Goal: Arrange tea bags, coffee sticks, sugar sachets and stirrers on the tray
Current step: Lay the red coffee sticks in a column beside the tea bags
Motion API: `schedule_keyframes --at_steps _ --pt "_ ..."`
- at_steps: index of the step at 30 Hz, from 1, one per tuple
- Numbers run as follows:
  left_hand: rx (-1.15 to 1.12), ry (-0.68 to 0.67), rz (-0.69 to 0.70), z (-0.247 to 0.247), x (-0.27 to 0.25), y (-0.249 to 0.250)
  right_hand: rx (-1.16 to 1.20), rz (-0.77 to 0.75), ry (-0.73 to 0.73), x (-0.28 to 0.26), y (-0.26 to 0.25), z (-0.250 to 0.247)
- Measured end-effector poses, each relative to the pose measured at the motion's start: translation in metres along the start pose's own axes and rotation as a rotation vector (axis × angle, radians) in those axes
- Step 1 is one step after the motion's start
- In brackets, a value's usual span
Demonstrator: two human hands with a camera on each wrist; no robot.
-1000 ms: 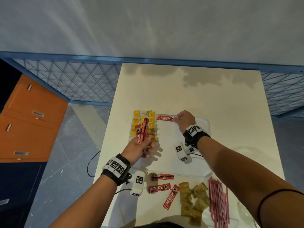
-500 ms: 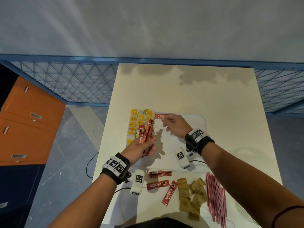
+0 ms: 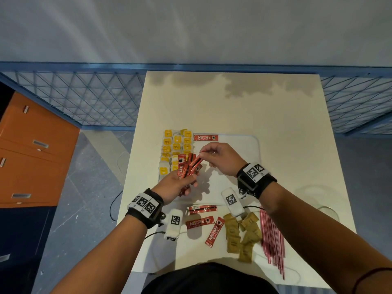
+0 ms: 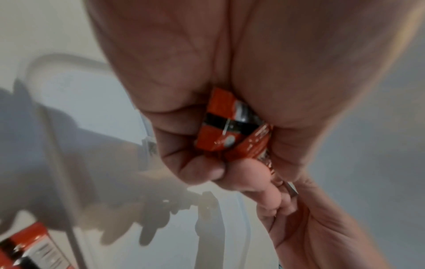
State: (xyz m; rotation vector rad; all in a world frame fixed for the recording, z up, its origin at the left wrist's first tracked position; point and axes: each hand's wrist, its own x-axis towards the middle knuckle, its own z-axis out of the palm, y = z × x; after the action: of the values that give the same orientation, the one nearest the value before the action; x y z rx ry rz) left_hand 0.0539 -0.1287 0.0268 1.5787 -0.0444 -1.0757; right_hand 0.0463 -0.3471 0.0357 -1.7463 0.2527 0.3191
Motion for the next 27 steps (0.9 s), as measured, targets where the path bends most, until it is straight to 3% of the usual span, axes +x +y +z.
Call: schedule_keyframes --at_steps 7,11,19,27 --pt "-0.254 0.088 -0.037 -0.002 -0.002 -0.009 0.037 0.047 0.122 -0.013 0.003 -0.013" --pt "-0.422 0.105 -0.052 -0.004 -0.002 -0.013 0.095 0.032 0.078 -0.025 0.001 -0.016" --pt "-0.533 0.248 -0.031 0.003 0.000 -0.001 -0.038 0.019 0.020 -0.046 0.003 -0.011" --pt "-0.502 0.217 0.047 0.003 0.000 0.000 -0.105 0.024 0.172 -0.047 0.016 -0.006"
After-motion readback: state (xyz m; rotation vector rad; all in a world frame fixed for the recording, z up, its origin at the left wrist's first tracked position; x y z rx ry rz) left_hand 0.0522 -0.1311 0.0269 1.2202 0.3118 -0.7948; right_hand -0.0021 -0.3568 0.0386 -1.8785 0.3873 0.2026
